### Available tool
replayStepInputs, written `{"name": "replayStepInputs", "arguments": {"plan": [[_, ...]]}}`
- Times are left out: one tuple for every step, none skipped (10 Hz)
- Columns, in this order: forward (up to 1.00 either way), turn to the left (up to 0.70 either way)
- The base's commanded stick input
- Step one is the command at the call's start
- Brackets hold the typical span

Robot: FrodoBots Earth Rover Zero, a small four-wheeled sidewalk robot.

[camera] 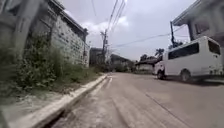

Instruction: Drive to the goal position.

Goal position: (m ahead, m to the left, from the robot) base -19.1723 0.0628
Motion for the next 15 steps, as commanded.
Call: {"name": "replayStepInputs", "arguments": {"plan": [[0.70,-0.34],[0.70,-0.35],[0.70,-0.35],[0.70,-0.32],[0.70,-0.21],[0.70,-0.10],[0.70,0.00],[0.70,0.00],[0.70,0.00],[0.70,0.00],[0.70,0.00],[0.60,0.00],[0.43,0.00],[0.26,0.00],[0.12,0.00]]}}
